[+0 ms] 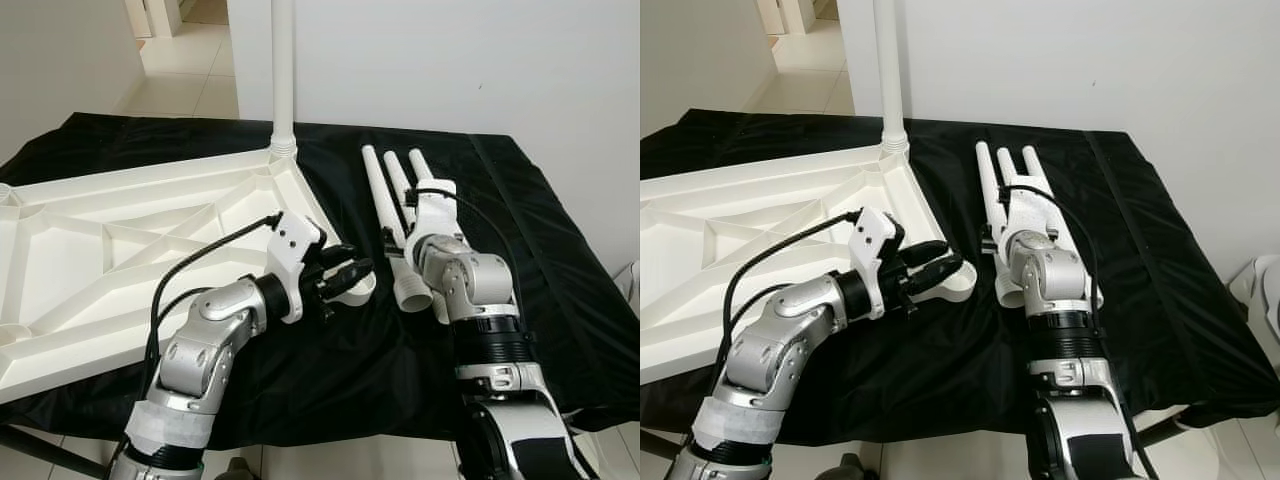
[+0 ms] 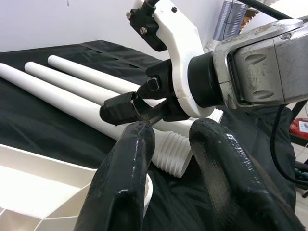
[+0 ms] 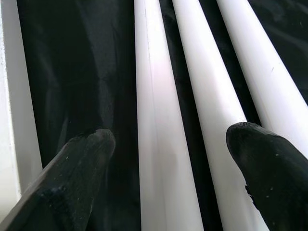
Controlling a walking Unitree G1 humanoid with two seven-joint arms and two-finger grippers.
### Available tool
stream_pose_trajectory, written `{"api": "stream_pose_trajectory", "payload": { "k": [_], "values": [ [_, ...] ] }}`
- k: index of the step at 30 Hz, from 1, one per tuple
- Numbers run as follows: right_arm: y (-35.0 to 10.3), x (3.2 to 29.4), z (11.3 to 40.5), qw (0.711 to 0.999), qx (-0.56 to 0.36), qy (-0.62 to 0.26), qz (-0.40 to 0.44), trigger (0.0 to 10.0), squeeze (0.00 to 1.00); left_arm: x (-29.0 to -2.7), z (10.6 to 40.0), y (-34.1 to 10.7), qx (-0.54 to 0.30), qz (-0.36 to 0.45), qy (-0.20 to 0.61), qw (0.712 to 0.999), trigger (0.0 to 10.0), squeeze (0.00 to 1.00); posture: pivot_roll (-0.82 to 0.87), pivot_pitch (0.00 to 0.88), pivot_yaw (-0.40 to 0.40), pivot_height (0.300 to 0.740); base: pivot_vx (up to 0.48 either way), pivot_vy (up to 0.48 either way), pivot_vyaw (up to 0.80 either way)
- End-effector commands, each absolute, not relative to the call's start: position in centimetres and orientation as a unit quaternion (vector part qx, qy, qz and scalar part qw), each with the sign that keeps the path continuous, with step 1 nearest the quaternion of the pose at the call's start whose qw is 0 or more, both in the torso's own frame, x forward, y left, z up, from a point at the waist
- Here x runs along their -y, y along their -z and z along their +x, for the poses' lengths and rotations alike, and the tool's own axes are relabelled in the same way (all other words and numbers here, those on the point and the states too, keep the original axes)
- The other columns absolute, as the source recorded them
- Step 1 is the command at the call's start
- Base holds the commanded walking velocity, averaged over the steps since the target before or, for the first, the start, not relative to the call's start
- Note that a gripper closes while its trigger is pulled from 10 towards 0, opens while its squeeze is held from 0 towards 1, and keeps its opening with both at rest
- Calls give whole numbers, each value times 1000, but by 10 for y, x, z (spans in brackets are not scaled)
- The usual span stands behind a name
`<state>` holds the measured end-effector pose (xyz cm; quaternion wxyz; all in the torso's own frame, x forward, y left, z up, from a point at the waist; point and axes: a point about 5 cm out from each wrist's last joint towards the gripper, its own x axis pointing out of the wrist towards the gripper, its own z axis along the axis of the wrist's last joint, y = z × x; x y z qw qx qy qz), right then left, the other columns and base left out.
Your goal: Building children table
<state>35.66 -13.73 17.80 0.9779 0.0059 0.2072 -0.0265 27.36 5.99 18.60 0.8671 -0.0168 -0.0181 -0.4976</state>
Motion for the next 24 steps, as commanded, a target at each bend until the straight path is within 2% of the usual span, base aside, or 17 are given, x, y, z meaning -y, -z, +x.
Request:
{"api": "stream_pose_trajectory", "payload": {
  "k": [1, 8, 24],
  "values": [
    [-177, 135, 358, 975, -220, 21, 17, 10000, 0, -64, 278, -183, 11, -17, 453, 891, 10000, 0, 106, 0, -53, 740, 0, 0, 0],
    [-166, 131, 357, 969, -247, 7, 25, 10000, 0, -65, 279, -185, 15, -17, 449, 893, 10000, 0, 107, 0, -59, 740, 0, 0, 0],
    [-119, 134, 351, 930, -361, 22, 64, 10000, 0, -64, 278, -189, 19, -17, 449, 893, 10000, 0, 114, 7, -50, 740, 0, 0, 0]
  ]
}}
